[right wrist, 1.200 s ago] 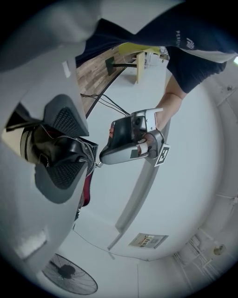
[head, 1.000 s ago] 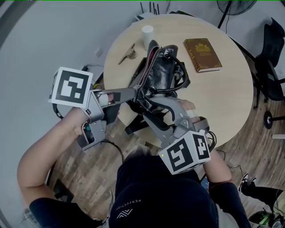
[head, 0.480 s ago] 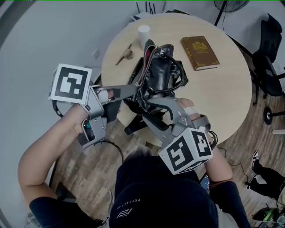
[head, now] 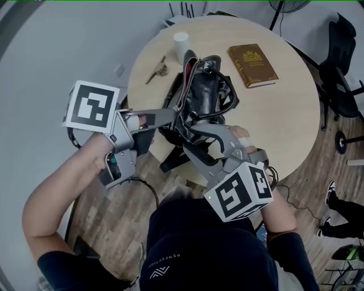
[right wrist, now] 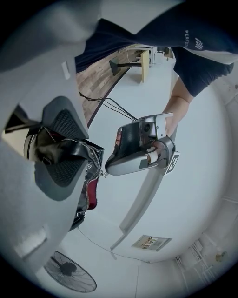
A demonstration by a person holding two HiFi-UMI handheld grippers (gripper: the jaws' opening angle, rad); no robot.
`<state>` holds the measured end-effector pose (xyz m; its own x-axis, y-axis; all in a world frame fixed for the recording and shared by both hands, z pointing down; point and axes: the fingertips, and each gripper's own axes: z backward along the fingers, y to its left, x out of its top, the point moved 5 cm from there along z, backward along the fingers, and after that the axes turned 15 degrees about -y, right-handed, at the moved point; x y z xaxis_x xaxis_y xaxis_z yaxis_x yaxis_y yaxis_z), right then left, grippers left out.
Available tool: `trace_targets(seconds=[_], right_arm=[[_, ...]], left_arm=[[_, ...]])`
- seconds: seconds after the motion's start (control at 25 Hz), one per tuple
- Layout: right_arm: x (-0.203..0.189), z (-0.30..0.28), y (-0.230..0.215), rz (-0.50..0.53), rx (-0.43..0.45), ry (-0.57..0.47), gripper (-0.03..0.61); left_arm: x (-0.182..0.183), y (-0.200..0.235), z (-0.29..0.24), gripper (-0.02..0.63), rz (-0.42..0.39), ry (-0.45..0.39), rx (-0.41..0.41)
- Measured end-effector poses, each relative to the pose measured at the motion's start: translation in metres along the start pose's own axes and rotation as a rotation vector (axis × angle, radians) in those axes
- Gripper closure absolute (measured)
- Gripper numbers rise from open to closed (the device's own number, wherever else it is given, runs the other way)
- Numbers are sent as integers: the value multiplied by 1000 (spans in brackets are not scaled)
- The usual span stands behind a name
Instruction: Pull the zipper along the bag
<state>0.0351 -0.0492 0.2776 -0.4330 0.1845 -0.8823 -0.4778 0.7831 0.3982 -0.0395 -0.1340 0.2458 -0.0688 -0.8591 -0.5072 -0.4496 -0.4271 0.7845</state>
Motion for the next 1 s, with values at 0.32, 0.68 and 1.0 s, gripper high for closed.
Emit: trace_targets(seconds=[0.32, 0.68, 1.0], right_arm=[[-2, 1, 3, -23, -18, 27, 445], [-3, 1, 2, -71, -80, 29, 445], [4, 0, 1, -130, -264, -8, 444]], left_arm=[[1, 1, -7, 591, -7, 23, -36], [3, 0, -14, 591, -50, 67, -74], [8, 8, 2, 591, -106, 88, -88]])
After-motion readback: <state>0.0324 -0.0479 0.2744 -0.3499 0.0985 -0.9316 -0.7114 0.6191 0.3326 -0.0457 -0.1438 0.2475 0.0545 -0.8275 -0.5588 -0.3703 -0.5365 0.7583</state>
